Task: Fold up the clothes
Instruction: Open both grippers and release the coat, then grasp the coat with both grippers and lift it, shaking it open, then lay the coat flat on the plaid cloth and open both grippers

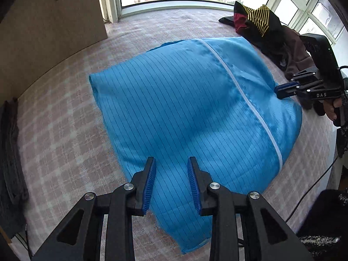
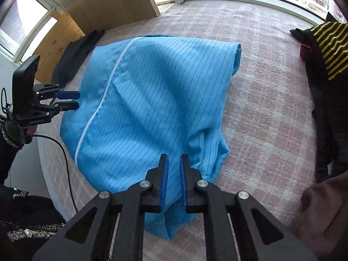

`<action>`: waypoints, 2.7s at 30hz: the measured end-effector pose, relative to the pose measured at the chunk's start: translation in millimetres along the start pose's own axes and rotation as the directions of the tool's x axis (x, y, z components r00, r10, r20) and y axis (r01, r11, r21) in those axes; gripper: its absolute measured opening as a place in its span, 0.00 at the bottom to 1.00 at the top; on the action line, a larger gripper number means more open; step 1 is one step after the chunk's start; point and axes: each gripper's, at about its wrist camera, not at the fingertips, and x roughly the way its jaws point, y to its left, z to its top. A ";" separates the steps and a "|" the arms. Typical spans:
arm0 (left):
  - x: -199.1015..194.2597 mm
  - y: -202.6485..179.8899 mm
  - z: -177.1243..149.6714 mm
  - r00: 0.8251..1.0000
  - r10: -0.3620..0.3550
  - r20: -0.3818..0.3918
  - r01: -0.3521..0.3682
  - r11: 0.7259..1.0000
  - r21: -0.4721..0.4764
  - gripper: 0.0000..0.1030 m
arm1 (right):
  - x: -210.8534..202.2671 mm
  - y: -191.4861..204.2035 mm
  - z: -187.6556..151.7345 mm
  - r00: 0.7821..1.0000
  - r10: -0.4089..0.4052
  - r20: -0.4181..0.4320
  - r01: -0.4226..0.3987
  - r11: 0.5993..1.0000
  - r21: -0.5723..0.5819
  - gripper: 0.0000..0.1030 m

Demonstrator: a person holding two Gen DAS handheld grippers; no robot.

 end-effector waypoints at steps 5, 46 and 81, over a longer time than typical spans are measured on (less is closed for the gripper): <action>-37.4 28.6 -25.3 0.980 -0.102 0.172 0.124 0.985 -0.119 0.26 | -38.1 25.7 6.6 0.991 0.045 0.125 -0.045 0.999 -0.006 0.19; 94.1 27.8 121.1 0.917 -0.227 -0.327 0.350 0.853 0.388 0.61 | 90.4 -9.9 172.4 0.878 0.129 -0.461 -0.337 0.851 -0.403 0.52; -154.6 -55.1 58.1 0.971 -0.088 0.223 -0.069 0.790 0.610 0.04 | -116.4 143.1 77.4 0.976 -0.126 0.177 0.211 0.752 -0.625 0.06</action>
